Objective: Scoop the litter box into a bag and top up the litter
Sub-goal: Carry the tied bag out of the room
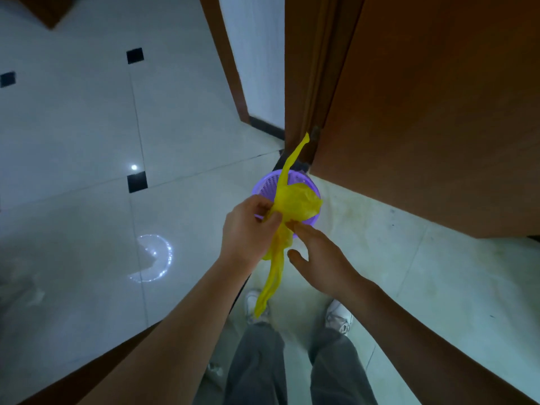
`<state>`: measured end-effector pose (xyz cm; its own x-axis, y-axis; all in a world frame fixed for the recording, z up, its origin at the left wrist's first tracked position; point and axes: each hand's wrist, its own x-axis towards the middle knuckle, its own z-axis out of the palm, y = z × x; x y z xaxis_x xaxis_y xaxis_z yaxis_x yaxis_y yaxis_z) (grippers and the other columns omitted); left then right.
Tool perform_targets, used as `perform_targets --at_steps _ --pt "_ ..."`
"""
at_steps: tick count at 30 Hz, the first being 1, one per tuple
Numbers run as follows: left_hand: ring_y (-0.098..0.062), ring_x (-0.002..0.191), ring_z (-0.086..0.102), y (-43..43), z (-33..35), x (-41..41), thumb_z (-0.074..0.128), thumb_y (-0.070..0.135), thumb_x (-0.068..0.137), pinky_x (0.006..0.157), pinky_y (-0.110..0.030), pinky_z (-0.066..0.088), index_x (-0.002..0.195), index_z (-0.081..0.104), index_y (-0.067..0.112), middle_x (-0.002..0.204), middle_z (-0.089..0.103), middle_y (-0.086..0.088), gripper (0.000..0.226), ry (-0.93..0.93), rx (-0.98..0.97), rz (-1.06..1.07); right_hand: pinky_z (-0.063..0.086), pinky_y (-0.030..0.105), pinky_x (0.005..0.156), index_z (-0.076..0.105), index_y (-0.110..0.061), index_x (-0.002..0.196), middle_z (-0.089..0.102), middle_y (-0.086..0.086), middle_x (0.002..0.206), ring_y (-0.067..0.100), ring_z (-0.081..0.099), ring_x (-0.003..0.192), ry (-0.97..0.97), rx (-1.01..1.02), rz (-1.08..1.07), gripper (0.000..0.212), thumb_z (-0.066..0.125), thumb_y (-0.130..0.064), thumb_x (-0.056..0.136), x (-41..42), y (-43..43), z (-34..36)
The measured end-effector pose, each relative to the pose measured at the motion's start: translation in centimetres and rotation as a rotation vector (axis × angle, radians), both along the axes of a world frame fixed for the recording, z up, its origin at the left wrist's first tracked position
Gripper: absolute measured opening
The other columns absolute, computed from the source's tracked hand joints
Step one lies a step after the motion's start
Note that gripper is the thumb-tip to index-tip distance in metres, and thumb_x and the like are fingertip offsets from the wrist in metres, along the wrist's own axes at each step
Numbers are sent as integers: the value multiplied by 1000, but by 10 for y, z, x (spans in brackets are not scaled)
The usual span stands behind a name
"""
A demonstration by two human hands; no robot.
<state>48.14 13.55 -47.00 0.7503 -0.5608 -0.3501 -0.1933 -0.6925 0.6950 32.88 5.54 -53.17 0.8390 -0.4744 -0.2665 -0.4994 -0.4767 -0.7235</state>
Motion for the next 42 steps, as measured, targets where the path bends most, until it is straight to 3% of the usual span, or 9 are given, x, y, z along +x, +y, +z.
perform_targets --at_steps 8,11,13,16,20,25,29,36,42 --pt "-8 76 68 -24 -154 10 65 34 74 74 -26 52 87 69 29 78 69 13 14 57 15 -19 40 28 101 47 -16 144 54 0 144 21 52 129 89 29 -26 55 65 -22 92 14 -18 -153" --pt "-1 71 63 -38 -202 14 70 24 82 68 -13 44 91 71 23 79 67 12 9 42 27 -45 40 24 96 52 -17 140 60 1 136 22 55 123 86 28 -13 52 65 -20 90 18 -32 -194" --pt "6 67 56 -50 -229 18 71 21 84 60 -2 37 95 72 19 81 66 12 11 49 20 -46 46 33 100 55 -21 136 62 -3 131 22 58 119 92 33 23 48 59 -29 89 22 -44 -219" --pt "-7 75 63 -70 -264 24 71 17 84 68 -8 46 97 72 15 80 67 10 13 135 -2 -1 50 31 84 62 -22 116 68 -8 109 14 63 98 104 60 37 33 55 -28 85 30 -61 -250" --pt "-16 82 68 -88 -303 31 72 17 83 81 -36 56 90 71 17 80 70 6 7 140 -14 -34 41 24 75 63 -16 118 69 2 107 24 62 98 141 47 -16 34 65 -13 84 35 -76 -274" --pt "-13 78 66 -95 -333 43 73 20 81 75 -29 53 82 68 24 72 65 13 6 92 6 -96 42 37 99 58 -4 132 62 16 128 38 55 119 208 -1 -25 50 59 -19 85 36 -83 -296" --pt "-2 69 59 -95 -346 47 71 19 84 62 -16 42 84 67 22 69 60 18 5 60 43 -142 48 43 96 60 -7 129 64 13 124 36 57 116 223 -5 -26 53 53 -30 82 35 -83 -305" --pt "-17 80 65 -96 -358 42 67 21 85 69 -28 46 83 65 26 76 64 11 6 39 97 -190 37 30 92 61 -9 124 62 9 124 30 51 117 208 4 -90 36 65 -13 89 34 -85 -295" --pt "-18 86 65 -93 -357 37 64 25 88 73 -29 46 96 67 21 85 67 9 8 46 118 -171 42 37 92 59 -9 126 63 8 124 30 52 114 198 41 -97 35 63 -21 93 33 -83 -283"
